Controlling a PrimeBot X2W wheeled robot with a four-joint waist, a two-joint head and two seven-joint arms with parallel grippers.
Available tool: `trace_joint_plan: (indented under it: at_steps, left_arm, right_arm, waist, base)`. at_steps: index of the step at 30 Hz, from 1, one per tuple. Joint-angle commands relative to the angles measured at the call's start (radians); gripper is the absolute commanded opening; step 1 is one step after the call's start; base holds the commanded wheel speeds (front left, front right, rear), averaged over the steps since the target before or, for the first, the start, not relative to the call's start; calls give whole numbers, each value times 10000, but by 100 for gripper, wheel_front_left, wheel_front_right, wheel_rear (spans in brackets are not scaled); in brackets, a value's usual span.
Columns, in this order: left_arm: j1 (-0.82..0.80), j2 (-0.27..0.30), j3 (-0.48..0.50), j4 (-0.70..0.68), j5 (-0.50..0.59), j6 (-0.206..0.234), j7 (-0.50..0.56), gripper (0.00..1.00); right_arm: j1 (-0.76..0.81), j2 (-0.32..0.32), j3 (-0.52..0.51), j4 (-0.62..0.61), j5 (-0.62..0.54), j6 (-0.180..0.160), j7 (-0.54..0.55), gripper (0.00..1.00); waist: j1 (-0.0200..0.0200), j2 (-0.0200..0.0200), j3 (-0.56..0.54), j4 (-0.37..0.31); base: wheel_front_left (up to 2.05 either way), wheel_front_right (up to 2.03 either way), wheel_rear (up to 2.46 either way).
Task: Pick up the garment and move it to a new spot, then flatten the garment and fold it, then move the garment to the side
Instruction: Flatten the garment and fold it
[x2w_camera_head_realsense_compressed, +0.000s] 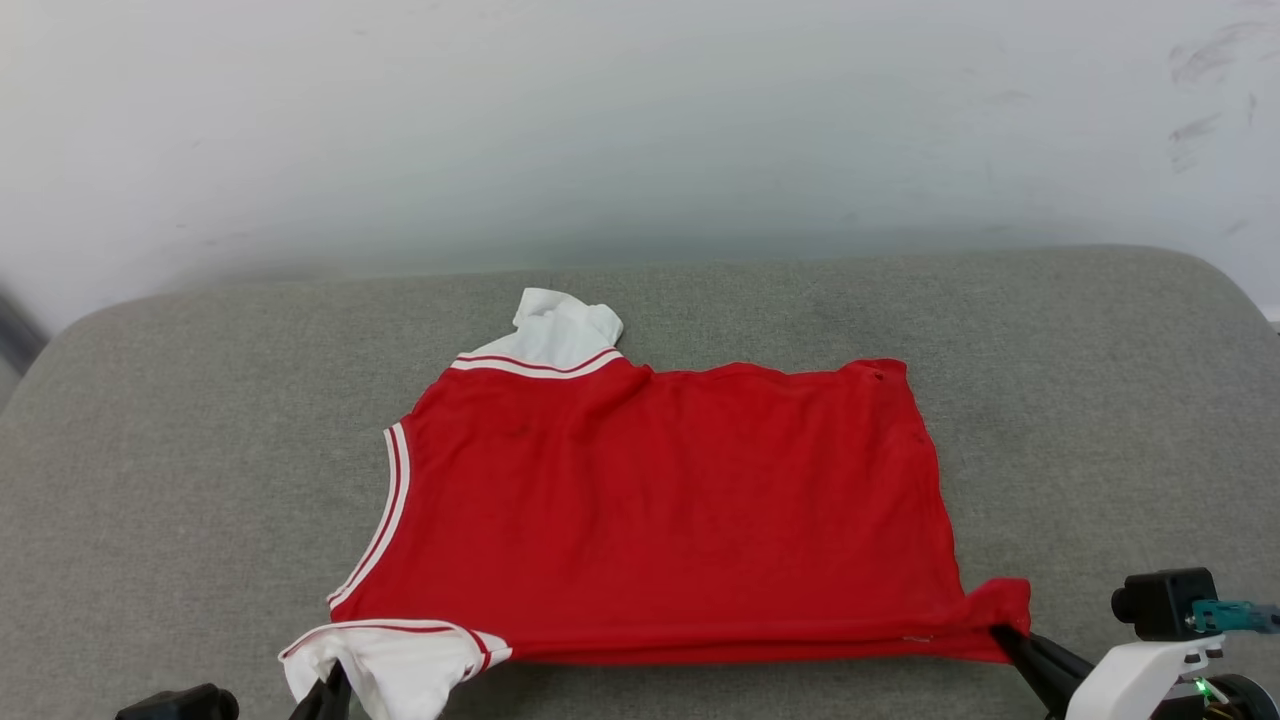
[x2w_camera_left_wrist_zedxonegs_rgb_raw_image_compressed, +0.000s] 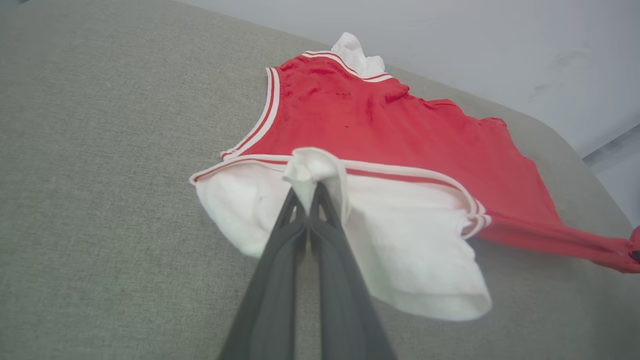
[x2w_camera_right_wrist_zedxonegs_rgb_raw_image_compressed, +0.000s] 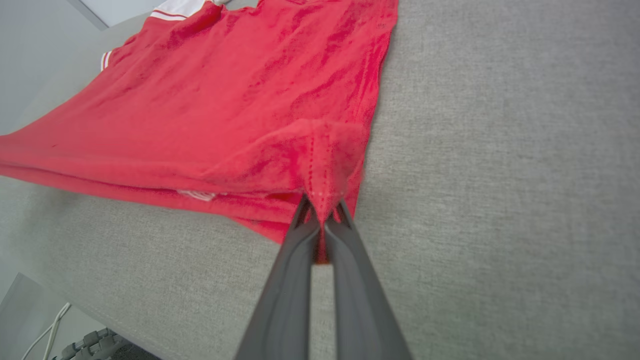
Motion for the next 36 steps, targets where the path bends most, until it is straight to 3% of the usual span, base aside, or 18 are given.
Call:
trace_joint_plan:
  at_steps: [1,8,13,20,31,32,33,34,35,36]
  left_arm:
    - [15,188,107,-127,41,137,72,0]
    - [-1264,400,-114,271,93,-406,502,0]
    - [-2632,256,-152,1147,9,-838,613,0]
    - [-4299,2,-468,2812,-72,-1548,880,0]
    - [-5487,-427,-1087,5089,-524,-2466,1702,0]
    - [-5539,-472,-1152,5193,-554,-2572,1776,0]
    - [-5611,-546,-1109,5256,-613,-2645,1685,5]
    - [-5611,-546,-1109,5256,-613,-2645,1685,5]
    - [-5702,-696,-1025,5415,-742,-2804,1447,89]
    - [-5699,-644,-1010,5502,-694,-2835,1354,100]
  right_arm:
    - [326,128,-431,-429,-288,-26,395,0]
    - [189,1106,-1383,-1815,-1624,-23,2433,0]
    - [-740,1478,-1507,-1871,-2143,-22,3051,0]
    - [-2066,1721,-1250,-1037,-2214,-20,3127,0]
    - [-3191,1622,-181,992,-1910,-19,2829,2]
    - [-3253,1579,-106,1104,-1910,-19,2684,44]
    - [-3289,1574,-55,1167,-1853,-20,2515,100]
    - [-3289,1574,-55,1167,-1853,-20,2515,100]
    - [-3295,1507,47,1273,-1771,-20,2162,100]
    - [-3311,1449,75,1223,-1743,-22,1899,100]
  waist:
    - [4,0,10,-4]
    - [4,0,361,-182]
    - [4,0,1237,-260]
    - [4,0,2254,-290]
    - [4,0,2749,-224]
    - [4,0,2743,-201]
    - [4,0,2728,-179]
    - [4,0,2728,-179]
    - [4,0,2595,-124]
    - [4,0,2518,-116]
  base:
    - [0,0,0]
    - [0,0,0]
    - [0,0,0]
    - [0,0,0]
    - [0,0,0]
    - [0,0,0]
    - [0,0,0]
    - [0,0,0]
    - [0,0,0]
    - [0,0,0]
